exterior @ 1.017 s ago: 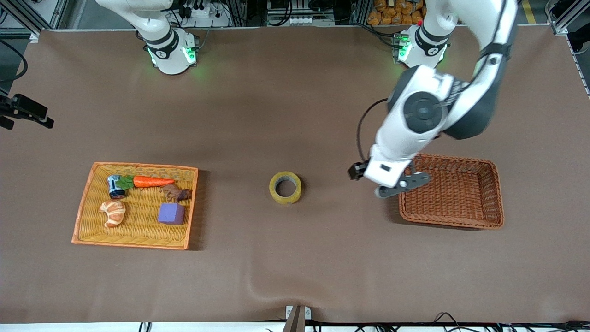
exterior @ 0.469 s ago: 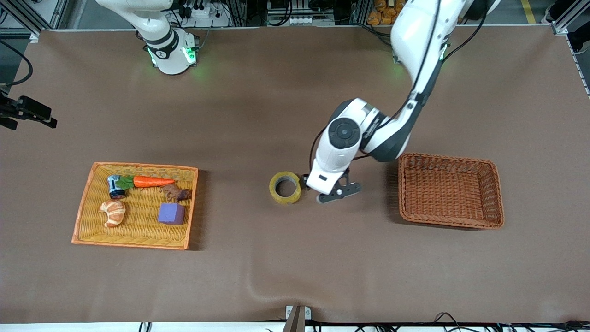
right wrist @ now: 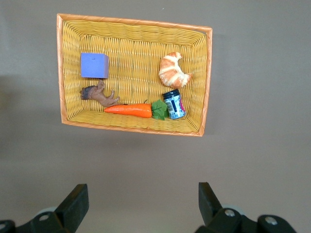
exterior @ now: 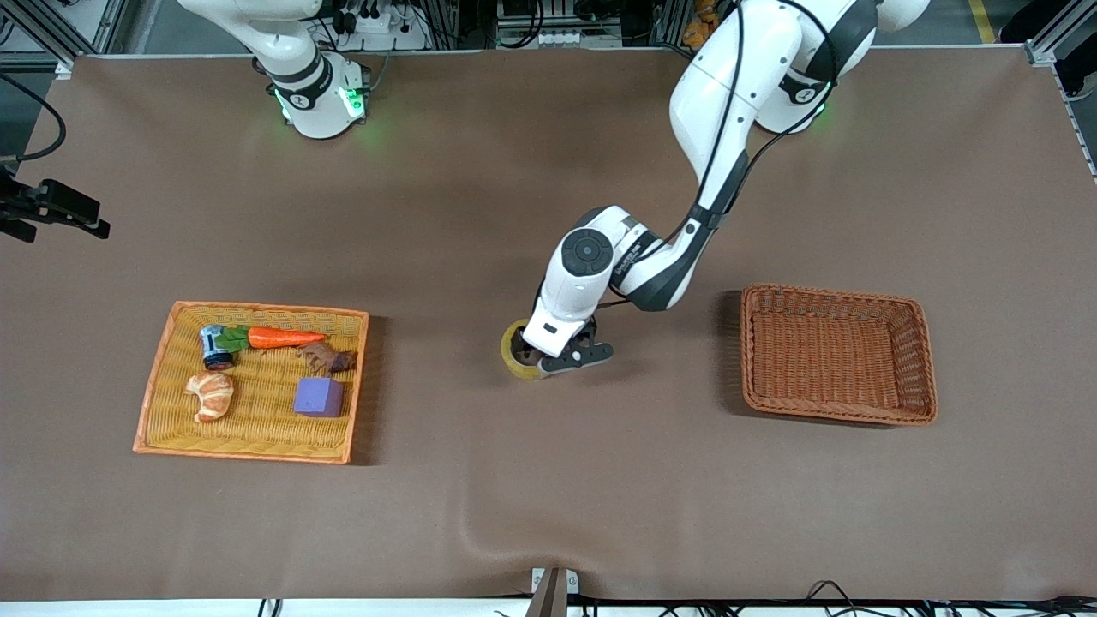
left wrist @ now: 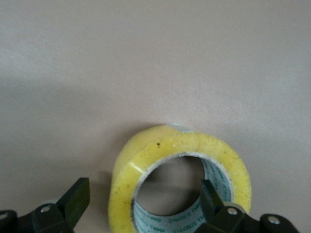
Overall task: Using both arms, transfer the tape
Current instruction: 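Lower the left gripper onto the tape roll and grasp its rim, then lift the tape roll with the left gripper and carry it over the basket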
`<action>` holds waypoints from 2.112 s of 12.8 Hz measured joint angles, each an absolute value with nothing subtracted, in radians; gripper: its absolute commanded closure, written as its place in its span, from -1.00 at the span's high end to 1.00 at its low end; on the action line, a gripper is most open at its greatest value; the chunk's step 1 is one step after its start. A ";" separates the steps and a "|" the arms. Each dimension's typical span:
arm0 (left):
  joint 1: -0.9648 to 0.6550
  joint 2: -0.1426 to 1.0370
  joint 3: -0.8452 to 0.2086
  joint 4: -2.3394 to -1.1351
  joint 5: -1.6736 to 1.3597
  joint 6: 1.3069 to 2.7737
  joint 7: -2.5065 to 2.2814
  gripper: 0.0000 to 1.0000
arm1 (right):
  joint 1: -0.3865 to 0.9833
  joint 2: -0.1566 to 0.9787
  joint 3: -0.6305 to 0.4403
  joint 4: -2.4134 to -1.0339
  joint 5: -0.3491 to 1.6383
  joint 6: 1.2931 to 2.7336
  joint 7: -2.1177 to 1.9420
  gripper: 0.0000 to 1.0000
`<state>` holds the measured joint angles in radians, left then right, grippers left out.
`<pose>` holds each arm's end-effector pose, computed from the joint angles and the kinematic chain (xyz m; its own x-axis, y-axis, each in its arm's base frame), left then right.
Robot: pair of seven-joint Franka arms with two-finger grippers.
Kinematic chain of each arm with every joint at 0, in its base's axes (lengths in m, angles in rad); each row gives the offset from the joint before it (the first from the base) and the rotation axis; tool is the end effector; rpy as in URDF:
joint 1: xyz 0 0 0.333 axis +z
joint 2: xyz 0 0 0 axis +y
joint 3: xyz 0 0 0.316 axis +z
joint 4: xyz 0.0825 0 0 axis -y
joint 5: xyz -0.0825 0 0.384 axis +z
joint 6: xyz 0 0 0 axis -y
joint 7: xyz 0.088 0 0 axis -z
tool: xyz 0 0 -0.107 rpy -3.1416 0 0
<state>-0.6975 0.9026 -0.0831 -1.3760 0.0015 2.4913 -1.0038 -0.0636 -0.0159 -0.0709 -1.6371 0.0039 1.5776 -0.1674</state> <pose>0.5455 -0.5197 0.1926 0.9628 0.2635 0.0601 0.2455 -0.9456 0.2135 0.5435 -0.0734 0.6026 0.9986 0.0330 -0.0422 0.0326 -0.9994 -0.0122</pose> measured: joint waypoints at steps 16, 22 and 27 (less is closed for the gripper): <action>-0.697 0.866 -0.007 -1.322 0.135 2.308 -0.735 -1.00 | -0.063 -0.012 -0.065 -1.636 0.003 1.588 -0.168 1.00; -0.531 0.719 -0.002 -1.315 0.046 2.154 -0.551 -1.00 | -0.063 -0.012 -0.064 -1.636 0.003 1.589 -0.168 1.00; -0.421 0.598 0.005 -1.339 0.027 1.966 -0.490 -1.00 | -0.063 -0.011 -0.064 -1.635 0.003 1.589 -0.166 1.00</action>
